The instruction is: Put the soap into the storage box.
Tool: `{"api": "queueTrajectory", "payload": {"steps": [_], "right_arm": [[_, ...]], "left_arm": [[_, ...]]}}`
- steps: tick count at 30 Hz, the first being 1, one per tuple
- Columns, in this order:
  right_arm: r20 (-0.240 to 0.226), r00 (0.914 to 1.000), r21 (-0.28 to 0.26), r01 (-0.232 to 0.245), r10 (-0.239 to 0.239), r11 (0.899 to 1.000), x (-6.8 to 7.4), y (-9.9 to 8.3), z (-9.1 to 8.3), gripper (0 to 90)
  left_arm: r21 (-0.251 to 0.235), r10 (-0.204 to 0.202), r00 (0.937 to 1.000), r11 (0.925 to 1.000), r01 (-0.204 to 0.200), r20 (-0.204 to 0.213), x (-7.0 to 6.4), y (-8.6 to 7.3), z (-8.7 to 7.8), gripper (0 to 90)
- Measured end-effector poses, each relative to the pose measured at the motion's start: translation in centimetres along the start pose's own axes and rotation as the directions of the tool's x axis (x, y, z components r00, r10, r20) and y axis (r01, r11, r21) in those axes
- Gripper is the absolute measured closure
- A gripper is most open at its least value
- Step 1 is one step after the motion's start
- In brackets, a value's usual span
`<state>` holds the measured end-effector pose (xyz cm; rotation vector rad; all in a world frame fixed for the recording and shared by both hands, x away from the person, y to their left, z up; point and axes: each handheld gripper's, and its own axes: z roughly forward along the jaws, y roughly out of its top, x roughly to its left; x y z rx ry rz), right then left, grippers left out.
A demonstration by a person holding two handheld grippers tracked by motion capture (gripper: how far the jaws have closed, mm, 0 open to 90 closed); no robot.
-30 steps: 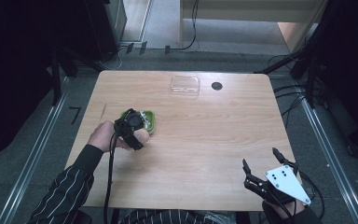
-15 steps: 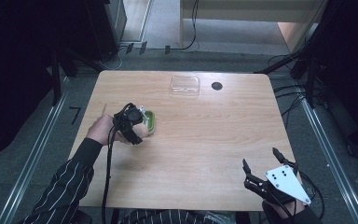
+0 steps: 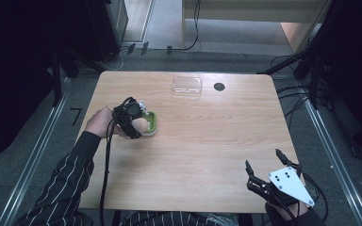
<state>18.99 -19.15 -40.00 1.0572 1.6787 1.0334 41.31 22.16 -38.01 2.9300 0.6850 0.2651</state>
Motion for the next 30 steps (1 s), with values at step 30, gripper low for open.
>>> {"api": "queueTrajectory", "payload": {"steps": [30], "right_arm": [[-0.003, 1.0, 0.003, 0.004, -0.004, 1.0, -0.1, 0.0, 0.1, 13.5]], "left_arm": [[-0.026, 0.089, 0.9956, 0.9956, -0.09, -0.027, 2.4, 1.8, -0.5, 33.5]]}}
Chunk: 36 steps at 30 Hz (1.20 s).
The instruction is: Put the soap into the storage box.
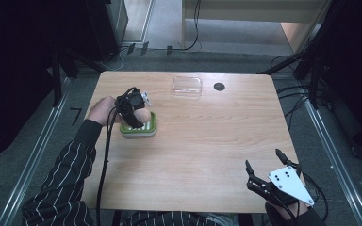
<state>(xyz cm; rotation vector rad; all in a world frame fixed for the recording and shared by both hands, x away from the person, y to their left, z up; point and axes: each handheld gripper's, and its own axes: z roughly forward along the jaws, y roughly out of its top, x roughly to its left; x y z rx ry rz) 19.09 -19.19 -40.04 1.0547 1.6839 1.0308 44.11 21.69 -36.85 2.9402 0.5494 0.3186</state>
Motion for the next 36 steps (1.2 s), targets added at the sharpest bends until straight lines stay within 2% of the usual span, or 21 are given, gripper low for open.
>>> {"api": "queueTrajectory", "payload": {"steps": [15, 18, 26, 33, 36], "right_arm": [[-0.001, 1.0, 0.0, -0.003, 0.003, 1.0, 0.0, 0.0, -0.1, 13.5], [0.0, 1.0, -0.001, 0.002, -0.002, 1.0, 0.0, 0.0, 0.0, 13.5], [0.005, 1.0, 0.0, 0.004, -0.004, 1.0, 0.0, 0.0, -0.2, 13.4], [0.005, 1.0, 0.004, 0.008, -0.008, 1.0, 0.1, 0.0, -0.2, 13.4], [0.006, 1.0, 0.004, 0.006, -0.006, 1.0, 0.1, 0.0, -0.3, 13.4]], "left_arm": [[0.016, 0.028, 0.9996, 0.9995, -0.028, -0.005, 0.5, 0.5, 0.6, 33.5], [0.018, 0.053, 0.9986, 0.9985, -0.053, -0.006, 0.5, 0.4, 0.6, 33.5], [0.017, 0.068, 0.9976, 0.9976, -0.068, -0.012, 1.0, 0.2, 1.0, 33.5], [0.026, 0.1, 0.995, 0.9947, -0.1, -0.001, 1.6, 0.1, 2.0, 33.5], [0.013, 0.133, 0.9911, 0.991, -0.133, 0.001, 1.7, -0.2, 2.4, 33.5]]}}
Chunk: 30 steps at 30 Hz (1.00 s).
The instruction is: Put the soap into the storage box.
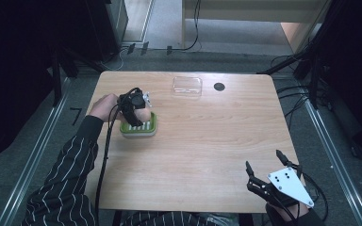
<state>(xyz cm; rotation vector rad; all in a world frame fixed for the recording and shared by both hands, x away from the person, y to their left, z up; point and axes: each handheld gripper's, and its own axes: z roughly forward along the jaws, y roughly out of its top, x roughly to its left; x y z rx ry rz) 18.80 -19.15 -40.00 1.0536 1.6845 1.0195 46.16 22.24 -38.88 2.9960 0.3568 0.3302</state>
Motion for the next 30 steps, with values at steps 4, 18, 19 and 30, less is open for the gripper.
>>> {"api": "queueTrajectory", "payload": {"steps": [4, 18, 19, 30], "right_arm": [[-0.001, 1.0, 0.002, 0.004, -0.004, 1.0, 0.1, 0.0, 0.0, 13.4], [0.005, 1.0, 0.005, 0.0, -0.001, 1.0, 0.0, 0.0, -0.1, 13.5], [0.005, 1.0, 0.004, 0.003, -0.003, 1.0, 0.0, 0.0, -0.1, 13.5], [0.01, 1.0, 0.006, -0.002, 0.002, 1.0, 0.0, -0.1, -0.2, 13.4]], "left_arm": [[0.03, 0.037, 0.9992, 0.9988, -0.038, 0.014, 0.0, -0.1, 0.7, 33.5], [0.017, 0.051, 0.9985, 0.9985, -0.051, 0.017, 0.5, -0.5, 2.5, 33.4], [0.016, 0.048, 0.9987, 0.9987, -0.048, 0.019, 0.5, -0.5, 2.6, 33.4], [0.019, 0.058, 0.998, 0.9981, -0.059, 0.024, 0.7, -0.7, 3.1, 33.4]]}}
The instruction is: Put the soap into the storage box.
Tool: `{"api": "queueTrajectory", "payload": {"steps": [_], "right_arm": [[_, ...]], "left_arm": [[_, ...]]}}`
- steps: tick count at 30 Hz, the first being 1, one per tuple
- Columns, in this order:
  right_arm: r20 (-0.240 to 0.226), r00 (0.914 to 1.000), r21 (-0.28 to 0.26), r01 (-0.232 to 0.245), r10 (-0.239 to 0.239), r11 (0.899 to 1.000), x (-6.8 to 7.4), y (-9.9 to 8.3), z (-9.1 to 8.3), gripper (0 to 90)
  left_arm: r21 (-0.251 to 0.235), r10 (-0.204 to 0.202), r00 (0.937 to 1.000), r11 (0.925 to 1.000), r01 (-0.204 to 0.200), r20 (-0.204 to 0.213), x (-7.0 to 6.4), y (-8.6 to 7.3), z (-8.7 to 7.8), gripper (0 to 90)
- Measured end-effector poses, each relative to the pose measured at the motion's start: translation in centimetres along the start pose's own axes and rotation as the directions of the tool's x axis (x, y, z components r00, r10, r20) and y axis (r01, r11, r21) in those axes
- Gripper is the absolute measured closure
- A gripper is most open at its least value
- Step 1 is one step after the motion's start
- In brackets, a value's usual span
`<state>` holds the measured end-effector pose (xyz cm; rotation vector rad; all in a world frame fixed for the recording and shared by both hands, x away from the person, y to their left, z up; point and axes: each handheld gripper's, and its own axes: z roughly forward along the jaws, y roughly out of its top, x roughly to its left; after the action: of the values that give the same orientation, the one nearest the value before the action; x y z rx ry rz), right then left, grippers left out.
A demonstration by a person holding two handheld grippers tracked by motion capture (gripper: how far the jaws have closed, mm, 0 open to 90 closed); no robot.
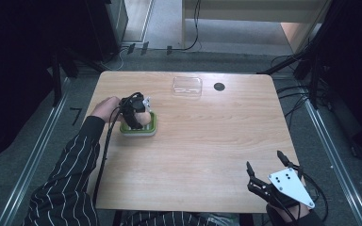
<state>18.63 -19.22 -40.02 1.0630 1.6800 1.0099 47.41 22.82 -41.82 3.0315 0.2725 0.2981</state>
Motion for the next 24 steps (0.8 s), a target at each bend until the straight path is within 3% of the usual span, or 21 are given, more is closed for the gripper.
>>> {"api": "queueTrajectory", "payload": {"steps": [3, 11, 19, 24], "right_arm": [[0.0, 1.0, 0.0, 0.002, -0.002, 1.0, -0.01, 0.0, 0.0, 13.4], [0.0, 1.0, 0.0, 0.0, 0.0, 1.0, 0.0, 0.0, 0.0, 13.5], [0.001, 1.0, -0.002, 0.002, -0.002, 1.0, 0.01, 0.01, 0.02, 13.4], [0.001, 1.0, -0.001, 0.002, -0.002, 1.0, 0.01, 0.01, 0.02, 13.4]], "left_arm": [[-0.016, -0.003, 1.0, 0.9999, 0.003, 0.001, -0.04, -0.1, 0.26, 33.3], [-0.005, 0.009, 0.9999, 0.9999, -0.009, 0.014, 0.03, -0.29, 0.61, 33.2], [-0.005, -0.01, 0.9995, 0.9999, 0.01, 0.031, 0.22, -0.7, 0.94, 33.1], [-0.019, -0.004, 0.9998, 0.9998, 0.004, 0.021, 0.25, -0.79, 0.78, 33.2]]}}
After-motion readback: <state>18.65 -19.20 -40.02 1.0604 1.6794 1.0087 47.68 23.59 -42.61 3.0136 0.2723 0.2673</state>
